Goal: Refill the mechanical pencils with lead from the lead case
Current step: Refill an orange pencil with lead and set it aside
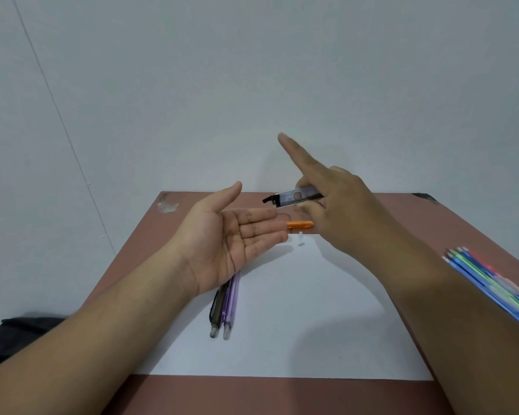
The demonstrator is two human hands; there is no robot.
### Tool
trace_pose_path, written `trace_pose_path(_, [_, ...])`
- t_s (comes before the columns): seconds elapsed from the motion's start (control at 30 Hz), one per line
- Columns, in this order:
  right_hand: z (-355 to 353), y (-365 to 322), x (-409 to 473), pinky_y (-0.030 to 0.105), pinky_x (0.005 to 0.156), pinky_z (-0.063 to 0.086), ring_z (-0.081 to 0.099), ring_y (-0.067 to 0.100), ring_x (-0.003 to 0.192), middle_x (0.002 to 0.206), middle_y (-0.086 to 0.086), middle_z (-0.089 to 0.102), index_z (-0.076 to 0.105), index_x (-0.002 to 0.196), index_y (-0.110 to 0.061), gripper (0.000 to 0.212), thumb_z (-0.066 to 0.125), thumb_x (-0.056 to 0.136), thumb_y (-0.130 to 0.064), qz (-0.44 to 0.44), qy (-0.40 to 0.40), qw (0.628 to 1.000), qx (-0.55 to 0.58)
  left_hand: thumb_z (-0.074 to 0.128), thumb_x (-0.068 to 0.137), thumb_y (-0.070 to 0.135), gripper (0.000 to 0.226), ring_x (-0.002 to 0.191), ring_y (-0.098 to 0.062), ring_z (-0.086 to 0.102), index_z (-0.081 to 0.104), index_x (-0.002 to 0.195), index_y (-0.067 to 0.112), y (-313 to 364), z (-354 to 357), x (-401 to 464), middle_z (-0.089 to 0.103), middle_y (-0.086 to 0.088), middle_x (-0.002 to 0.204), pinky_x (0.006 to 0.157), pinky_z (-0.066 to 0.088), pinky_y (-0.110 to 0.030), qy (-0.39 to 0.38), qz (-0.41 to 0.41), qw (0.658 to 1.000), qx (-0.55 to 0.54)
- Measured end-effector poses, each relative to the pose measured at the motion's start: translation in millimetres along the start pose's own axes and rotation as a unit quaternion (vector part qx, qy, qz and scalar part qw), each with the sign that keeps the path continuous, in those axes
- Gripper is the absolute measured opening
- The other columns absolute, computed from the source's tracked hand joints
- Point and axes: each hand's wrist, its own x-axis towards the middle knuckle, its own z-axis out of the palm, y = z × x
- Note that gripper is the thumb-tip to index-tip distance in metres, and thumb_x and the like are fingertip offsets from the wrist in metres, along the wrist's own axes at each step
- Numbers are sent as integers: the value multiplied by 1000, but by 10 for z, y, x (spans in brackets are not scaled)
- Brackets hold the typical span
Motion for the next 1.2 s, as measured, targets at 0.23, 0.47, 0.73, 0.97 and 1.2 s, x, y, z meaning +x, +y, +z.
trace_pose_path(0.23, [43,2,-2,33,80,51,55,15,91,101,-5,62,22,143,-72,91,53,91,-3,-3,14,1000,20,49,97,50,71,117,-45,63,52,129,-13,9,-5,-7,63,-35,123,104,47,-41,1,2,1000,-5])
trace_pose_path(0.47, [61,25,9,39,82,52,56,19,92,100,-6,63,43,142,-59,79,53,90,-1,-21,-1,1000,1,49,97,50,72,116,-45,64,51,130,-14,10,-9,-2,63,-35,123,103,48,-42,2,3,1000,-4])
trace_pose_path(0.73, [52,12,26,34,81,53,55,16,94,102,-6,64,39,141,-65,77,52,93,-6,-19,-17,1000,3,49,97,49,72,116,-46,63,50,130,-14,5,-13,7,62,-35,123,107,48,-43,4,3,1000,-8])
trace_pose_path(0.97, [48,16,15,44,82,54,60,22,91,98,-2,66,58,133,-52,68,54,90,0,-17,-24,1000,-10,49,97,50,72,116,-46,63,51,130,-14,7,-12,2,63,-35,123,106,48,-43,3,3,1000,-3])
trace_pose_path(1.2, [43,30,23,43,81,53,57,20,90,95,-1,66,62,130,-49,64,58,91,1,-28,-26,999,-24,48,98,50,72,117,-46,63,51,131,-15,5,6,-4,62,-35,123,109,46,-43,4,5,1000,-1])
